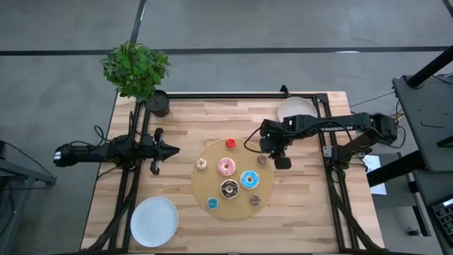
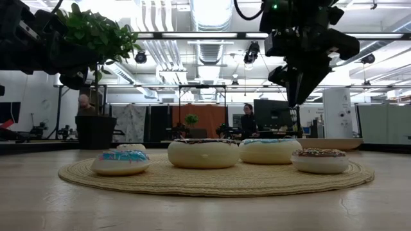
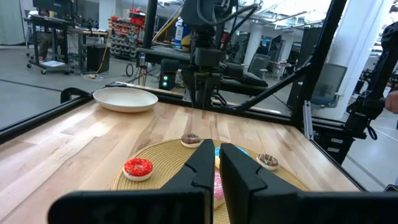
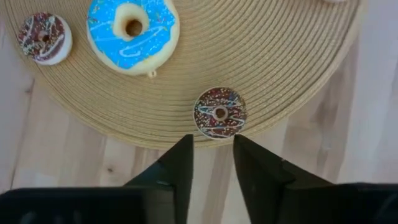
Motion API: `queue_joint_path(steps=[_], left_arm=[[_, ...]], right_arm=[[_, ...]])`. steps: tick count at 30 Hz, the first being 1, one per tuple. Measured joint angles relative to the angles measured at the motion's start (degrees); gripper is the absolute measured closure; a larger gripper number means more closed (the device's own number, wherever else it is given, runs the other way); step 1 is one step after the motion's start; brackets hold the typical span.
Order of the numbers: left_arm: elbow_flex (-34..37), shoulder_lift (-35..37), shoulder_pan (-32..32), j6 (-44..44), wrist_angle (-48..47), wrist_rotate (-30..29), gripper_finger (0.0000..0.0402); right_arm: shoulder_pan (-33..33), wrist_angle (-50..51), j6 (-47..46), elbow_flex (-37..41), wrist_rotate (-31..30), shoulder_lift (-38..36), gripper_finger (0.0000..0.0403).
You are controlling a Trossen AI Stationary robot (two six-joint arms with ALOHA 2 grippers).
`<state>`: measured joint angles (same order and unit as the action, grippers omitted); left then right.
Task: Pick & Place donuts
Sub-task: Put the small brown donut on the gray plate
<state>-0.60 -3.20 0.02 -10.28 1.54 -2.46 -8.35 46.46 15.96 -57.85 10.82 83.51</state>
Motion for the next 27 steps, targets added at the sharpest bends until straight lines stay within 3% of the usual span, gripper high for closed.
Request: queue_joint_path(steps=[11,27], left_arm=[[-0.02,0.00,0.01,-0.02,0.02,0.00,0.0401],[-0.02,-0.02,-0.01,-0.01,0.06,0.02,0.0401]], right_arm=[[0.05,-1.71,-0.33,0.01,0.19,4.27,0.0183],[0.85,-5.72,1.09,-2.05,-0.33,7.51,0.0099]])
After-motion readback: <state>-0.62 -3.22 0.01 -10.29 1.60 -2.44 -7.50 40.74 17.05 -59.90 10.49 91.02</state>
